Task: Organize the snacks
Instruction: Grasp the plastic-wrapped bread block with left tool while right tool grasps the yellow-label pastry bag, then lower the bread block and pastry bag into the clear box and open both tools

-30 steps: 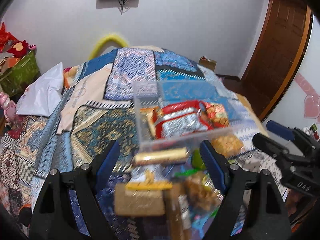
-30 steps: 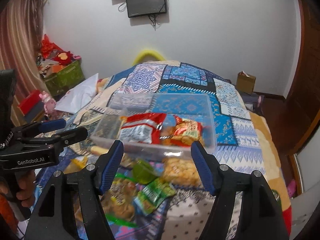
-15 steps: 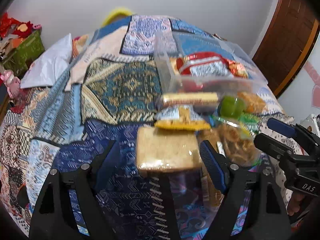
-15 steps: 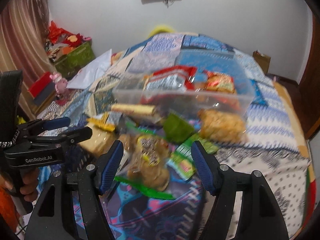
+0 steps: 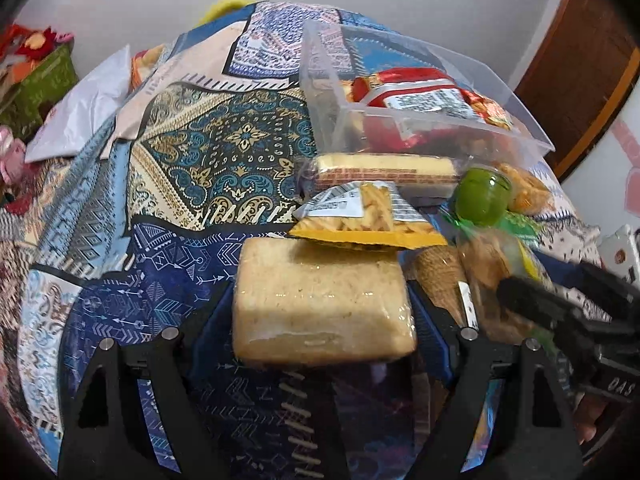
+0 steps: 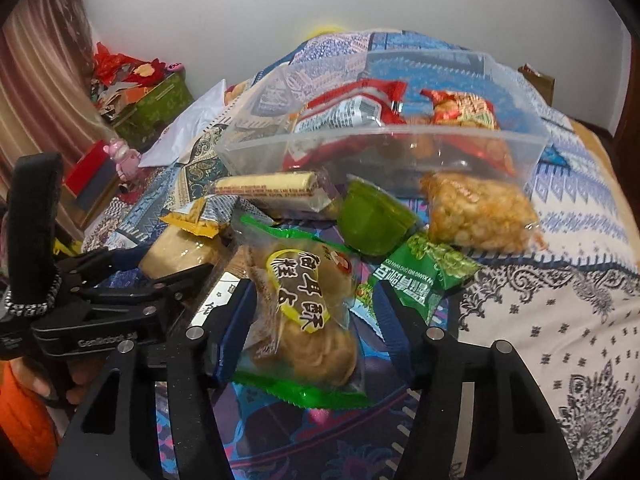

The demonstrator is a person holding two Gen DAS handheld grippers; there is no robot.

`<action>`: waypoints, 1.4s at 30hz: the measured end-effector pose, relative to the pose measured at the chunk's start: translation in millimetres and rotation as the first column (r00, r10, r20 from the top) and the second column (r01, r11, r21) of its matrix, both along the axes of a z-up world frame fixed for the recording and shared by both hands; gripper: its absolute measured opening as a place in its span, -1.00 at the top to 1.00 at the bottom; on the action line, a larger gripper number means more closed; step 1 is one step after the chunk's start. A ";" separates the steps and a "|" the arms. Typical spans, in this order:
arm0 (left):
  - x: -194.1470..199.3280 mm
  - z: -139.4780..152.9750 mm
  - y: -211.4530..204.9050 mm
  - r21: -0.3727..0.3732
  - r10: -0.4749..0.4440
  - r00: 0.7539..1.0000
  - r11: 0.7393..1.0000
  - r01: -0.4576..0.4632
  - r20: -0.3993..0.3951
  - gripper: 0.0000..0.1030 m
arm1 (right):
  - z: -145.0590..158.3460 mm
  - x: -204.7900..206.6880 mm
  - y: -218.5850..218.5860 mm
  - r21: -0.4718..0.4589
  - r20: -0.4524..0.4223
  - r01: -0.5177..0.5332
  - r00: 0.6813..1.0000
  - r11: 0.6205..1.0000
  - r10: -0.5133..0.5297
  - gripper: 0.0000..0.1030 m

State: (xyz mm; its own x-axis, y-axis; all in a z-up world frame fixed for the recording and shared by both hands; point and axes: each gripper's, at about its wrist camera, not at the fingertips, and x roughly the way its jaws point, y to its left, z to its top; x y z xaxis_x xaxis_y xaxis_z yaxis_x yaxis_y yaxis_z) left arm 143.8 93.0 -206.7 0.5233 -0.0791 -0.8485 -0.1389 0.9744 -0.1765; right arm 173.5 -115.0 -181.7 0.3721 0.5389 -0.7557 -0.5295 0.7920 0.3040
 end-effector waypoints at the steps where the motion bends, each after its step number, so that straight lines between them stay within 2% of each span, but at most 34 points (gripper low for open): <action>1: 1.4 -1.7 2.3 -0.014 0.008 1.000 1.000 -0.008 -0.004 -0.60 | -2.1 0.1 0.8 0.006 -0.012 -0.006 1.000 1.000 0.006 -0.10; 4: 2.5 -4.9 7.1 -0.045 0.019 1.000 0.999 -0.019 0.005 -0.59 | -3.5 -1.0 2.3 0.012 -0.023 -0.014 1.000 1.000 0.015 -0.05; 5: 2.2 -4.6 7.1 -0.041 0.017 1.000 0.999 -0.017 0.012 -0.56 | -3.0 -1.3 2.3 0.015 -0.026 -0.021 0.999 1.000 0.022 -0.01; 6: 0.8 -3.8 6.3 -0.032 0.015 1.000 0.999 -0.015 0.020 -0.56 | -2.4 -1.6 2.3 0.018 -0.028 -0.027 0.999 0.999 0.027 0.13; 16: -23.7 7.0 6.7 0.018 0.032 0.998 0.999 -0.033 0.046 -0.53 | 8.8 -7.4 -2.1 0.013 0.002 -0.025 1.000 1.000 0.025 0.35; 21: -40.4 20.6 10.6 0.025 0.051 0.996 0.998 -0.053 0.074 -0.53 | 23.2 -14.6 -7.3 0.009 0.054 -0.024 0.998 1.000 0.024 0.38; 28: -55.6 54.6 14.2 0.033 0.065 0.987 0.997 -0.071 0.148 -0.53 | 46.6 -17.8 -20.6 0.026 0.117 0.006 0.993 1.000 -0.009 0.38; 35: -47.5 86.3 7.7 0.039 0.050 0.975 0.997 -0.060 0.217 -0.53 | 72.3 -6.0 -32.6 0.042 0.180 0.049 0.982 0.998 -0.056 0.38; 42: -19.2 111.5 -2.5 0.037 0.032 0.964 0.998 -0.043 0.265 -0.53 | 98.1 12.5 -44.6 0.061 0.249 0.095 0.963 0.994 -0.108 0.38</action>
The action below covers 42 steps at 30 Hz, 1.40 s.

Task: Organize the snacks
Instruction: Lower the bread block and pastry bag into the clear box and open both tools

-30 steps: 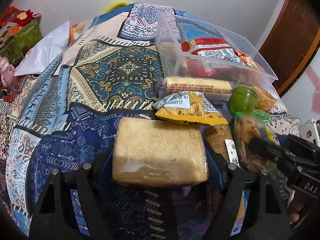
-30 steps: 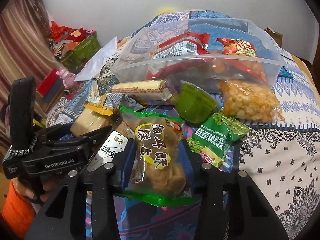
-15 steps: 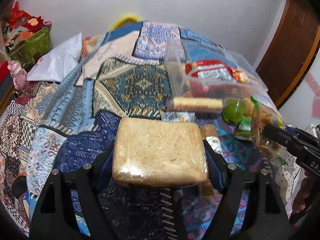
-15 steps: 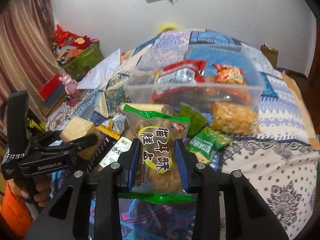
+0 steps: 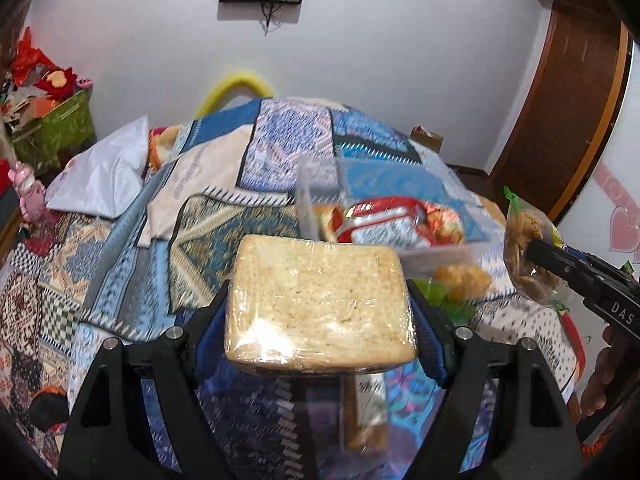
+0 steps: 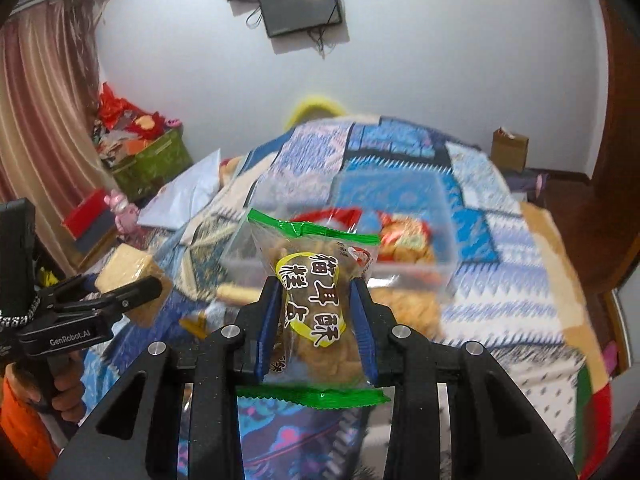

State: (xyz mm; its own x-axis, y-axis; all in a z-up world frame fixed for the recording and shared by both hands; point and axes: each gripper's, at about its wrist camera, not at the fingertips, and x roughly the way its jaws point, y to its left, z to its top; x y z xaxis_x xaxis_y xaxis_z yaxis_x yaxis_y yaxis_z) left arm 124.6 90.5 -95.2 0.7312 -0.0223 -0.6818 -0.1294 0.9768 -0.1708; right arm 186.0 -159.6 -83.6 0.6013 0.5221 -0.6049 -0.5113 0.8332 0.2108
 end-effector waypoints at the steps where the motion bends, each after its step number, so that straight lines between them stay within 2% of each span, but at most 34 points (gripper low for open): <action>1: 5.8 3.1 -1.7 0.001 -0.003 1.000 1.000 0.003 0.008 -0.53 | 3.5 4.7 -1.8 0.002 0.010 0.009 1.000 1.000 -0.009 0.38; 6: 35.2 10.7 -8.8 0.004 -0.017 0.999 1.000 0.017 0.029 -0.53 | 12.1 20.9 -6.4 0.002 0.044 0.043 0.998 0.999 -0.043 0.38; 11: 65.8 6.4 -12.6 -0.017 -0.018 1.000 1.000 0.018 0.019 -0.53 | 10.1 40.7 -2.2 0.002 0.054 0.056 0.997 0.998 -0.056 0.38; 21: 133.3 -23.4 -21.0 -0.041 -0.021 0.999 0.999 0.019 -0.048 -0.53 | -8.2 81.5 17.0 -0.013 0.016 0.040 0.999 0.999 -0.040 0.38; 30: 184.5 -50.3 -15.9 -0.036 0.018 0.995 0.999 -0.022 -0.095 -0.53 | -33.3 121.0 31.5 -0.049 -0.040 0.049 0.998 0.998 -0.051 0.38; 33: 194.1 -59.3 -13.1 -0.043 0.024 0.993 0.999 -0.029 -0.113 -0.53 | -43.4 130.7 34.2 -0.065 -0.057 0.062 0.996 0.996 -0.066 0.38; 36: 201.1 -61.1 -16.9 -0.002 0.029 0.995 1.000 -0.029 -0.100 -0.53 | -54.8 139.4 37.3 -0.080 -0.073 0.065 0.995 0.995 -0.071 0.38; 42: 207.5 -61.9 -18.8 -0.002 0.022 0.994 1.000 -0.023 -0.105 -0.58 | -56.1 137.7 43.1 -0.098 -0.077 0.045 0.996 0.994 -0.053 0.32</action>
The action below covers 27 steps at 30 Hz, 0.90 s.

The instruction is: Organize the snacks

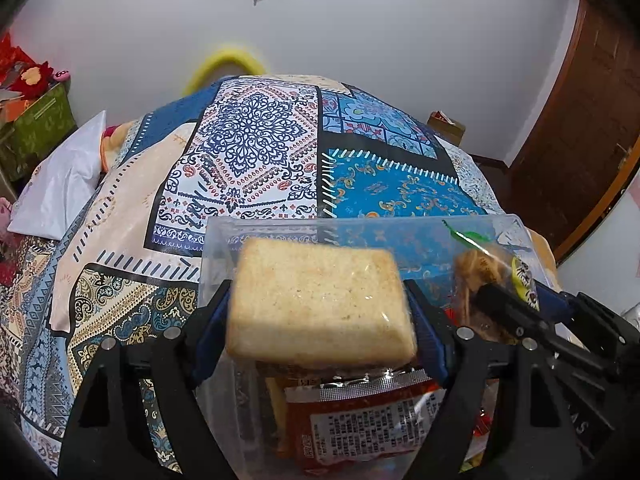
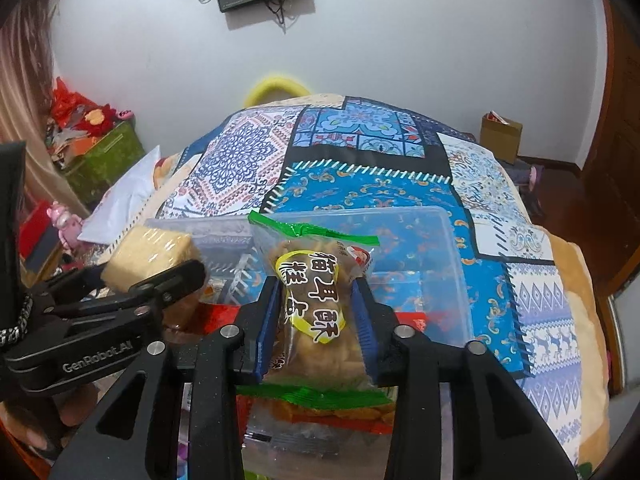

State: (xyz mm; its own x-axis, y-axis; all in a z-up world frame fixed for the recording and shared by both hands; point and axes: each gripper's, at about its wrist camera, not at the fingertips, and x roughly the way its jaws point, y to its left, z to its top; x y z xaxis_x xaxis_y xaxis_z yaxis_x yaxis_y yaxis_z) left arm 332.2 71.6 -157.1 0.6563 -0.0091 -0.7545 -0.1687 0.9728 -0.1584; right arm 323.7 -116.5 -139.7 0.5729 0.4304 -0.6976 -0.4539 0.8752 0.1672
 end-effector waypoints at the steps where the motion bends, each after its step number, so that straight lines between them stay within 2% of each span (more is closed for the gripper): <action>1: -0.5 0.6 1.0 -0.005 0.000 1.000 1.000 0.000 -0.003 -0.59 | -0.1 -0.2 -0.3 -0.002 -0.004 -0.004 1.000 1.000 0.004 0.32; 7: -12.4 9.9 4.5 -0.063 -0.015 1.000 0.998 0.014 -0.008 -0.60 | 5.7 -9.5 -2.9 -0.023 0.011 -0.006 1.000 1.000 0.006 0.10; 14: -45.5 40.8 -0.6 -0.015 -0.031 0.998 0.999 0.032 0.051 -0.60 | 27.1 -31.3 -17.9 0.006 0.040 -0.008 0.999 1.000 0.008 0.06; 21: -94.5 74.2 -6.2 0.027 -0.039 0.992 0.999 0.036 0.121 -0.60 | 48.1 -63.9 -33.7 0.039 0.076 -0.010 0.997 0.999 0.007 -0.01; 27: -129.8 84.5 -9.6 0.058 -0.052 0.989 0.997 0.045 0.137 -0.61 | 55.3 -92.9 -46.7 0.050 0.092 -0.008 0.996 0.999 0.003 -0.11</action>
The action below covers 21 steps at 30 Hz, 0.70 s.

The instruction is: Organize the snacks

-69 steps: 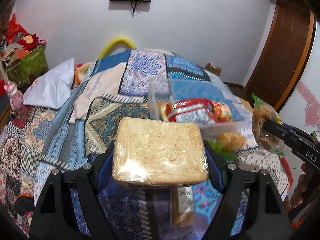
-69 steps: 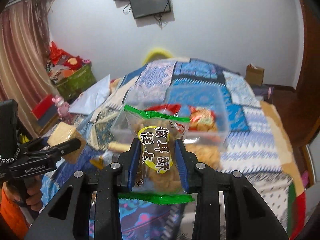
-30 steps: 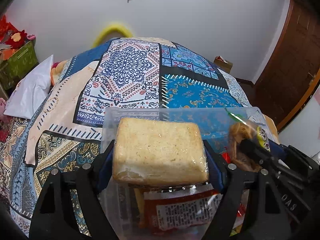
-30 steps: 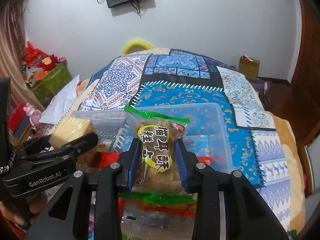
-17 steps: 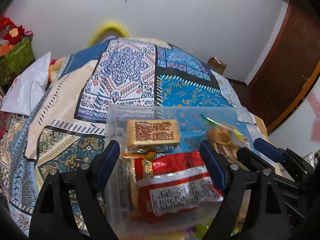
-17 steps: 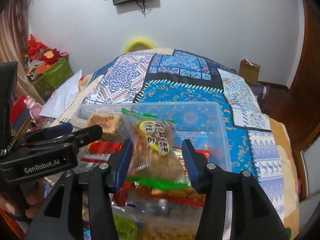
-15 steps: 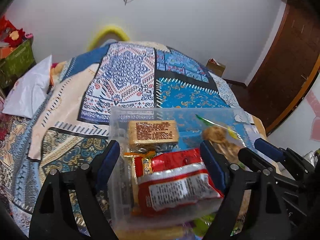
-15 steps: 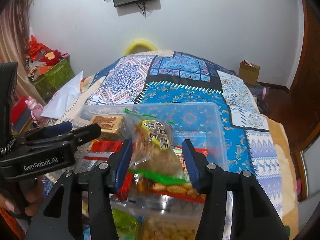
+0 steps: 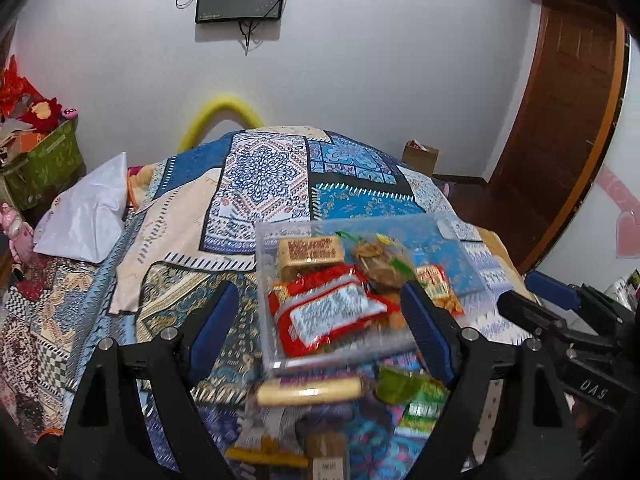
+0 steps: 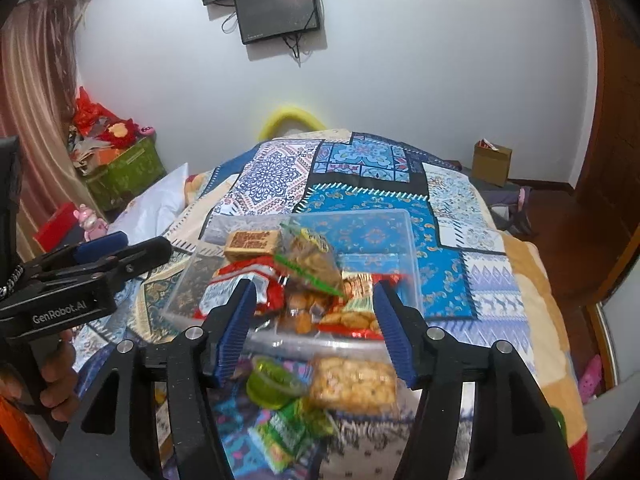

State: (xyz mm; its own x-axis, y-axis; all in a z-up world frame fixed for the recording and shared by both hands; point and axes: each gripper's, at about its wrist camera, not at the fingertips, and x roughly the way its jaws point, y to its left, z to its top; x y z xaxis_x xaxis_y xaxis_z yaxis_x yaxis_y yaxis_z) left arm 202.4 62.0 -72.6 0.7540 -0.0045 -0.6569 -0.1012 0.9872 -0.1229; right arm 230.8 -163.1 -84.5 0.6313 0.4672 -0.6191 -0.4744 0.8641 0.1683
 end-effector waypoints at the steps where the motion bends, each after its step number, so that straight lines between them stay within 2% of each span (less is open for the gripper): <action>1: -6.2 -0.4 -0.4 0.007 -0.001 1.000 1.000 0.001 -0.004 -0.61 | -0.2 -3.2 -2.0 0.003 -0.003 -0.001 1.000 1.000 0.001 -0.11; 6: -29.4 -10.8 -1.6 0.026 -0.006 0.999 1.000 0.007 -0.041 -0.62 | -7.4 -21.9 -8.4 -0.009 -0.022 -0.009 1.000 1.000 0.009 -0.11; 10: -44.5 -29.9 -1.1 0.024 -0.008 0.996 1.000 0.011 -0.089 -0.62 | -20.5 -32.1 -10.3 -0.022 -0.053 -0.014 0.998 1.000 0.013 -0.11; 17: -65.7 -65.6 -7.3 0.034 -0.025 0.986 0.999 0.031 -0.166 -0.62 | -59.6 -43.5 -3.2 -0.075 -0.143 -0.024 0.990 0.997 0.013 -0.11; 21: -75.0 -86.8 -8.8 0.013 -0.036 0.977 0.999 0.039 -0.208 -0.62 | -78.6 -45.2 1.8 -0.102 -0.188 -0.040 0.982 0.994 0.020 -0.11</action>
State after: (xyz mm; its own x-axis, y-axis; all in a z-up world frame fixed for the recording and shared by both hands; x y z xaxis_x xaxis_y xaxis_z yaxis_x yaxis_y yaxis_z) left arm 127.3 53.2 -159.4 0.6002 -0.0178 -0.7996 -0.0856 0.9926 -0.0863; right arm 185.6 -161.4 -163.0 0.4869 0.4099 -0.7713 -0.4689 0.8677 0.1652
